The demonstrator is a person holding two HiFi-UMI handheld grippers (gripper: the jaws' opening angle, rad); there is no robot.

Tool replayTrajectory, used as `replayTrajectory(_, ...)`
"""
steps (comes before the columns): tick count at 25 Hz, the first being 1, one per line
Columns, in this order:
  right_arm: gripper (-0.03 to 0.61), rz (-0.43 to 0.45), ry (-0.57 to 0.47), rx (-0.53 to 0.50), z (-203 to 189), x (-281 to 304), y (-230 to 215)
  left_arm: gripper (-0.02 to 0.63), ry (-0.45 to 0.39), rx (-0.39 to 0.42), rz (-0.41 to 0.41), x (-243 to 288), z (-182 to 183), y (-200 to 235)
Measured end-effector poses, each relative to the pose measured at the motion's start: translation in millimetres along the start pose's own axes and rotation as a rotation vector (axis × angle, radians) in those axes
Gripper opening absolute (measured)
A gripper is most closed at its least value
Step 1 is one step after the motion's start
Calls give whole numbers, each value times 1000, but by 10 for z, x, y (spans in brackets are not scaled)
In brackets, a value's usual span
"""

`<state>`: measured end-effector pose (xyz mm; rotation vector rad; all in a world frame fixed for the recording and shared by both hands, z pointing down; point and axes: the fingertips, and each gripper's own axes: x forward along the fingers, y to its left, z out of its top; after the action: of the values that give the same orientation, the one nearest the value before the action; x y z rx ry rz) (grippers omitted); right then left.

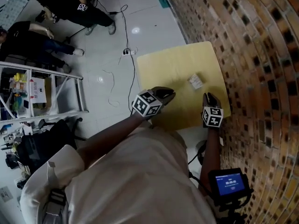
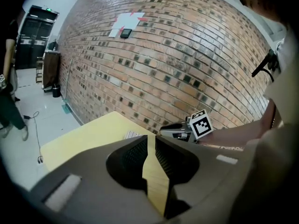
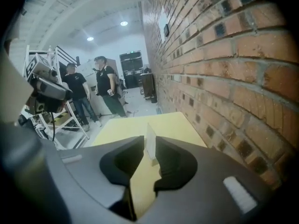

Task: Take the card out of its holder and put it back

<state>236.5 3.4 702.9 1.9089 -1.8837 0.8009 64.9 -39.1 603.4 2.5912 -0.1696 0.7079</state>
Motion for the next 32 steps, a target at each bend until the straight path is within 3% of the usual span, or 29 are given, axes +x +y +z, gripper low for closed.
replayTrajectory(12,86,85,124,-155,-249,653,-216,69,27,-19,82,-167,-170,130)
replayTrajectory(32,86,129,217,-200,-539,1170,-308,69,76,39,127,-148,-194,224)
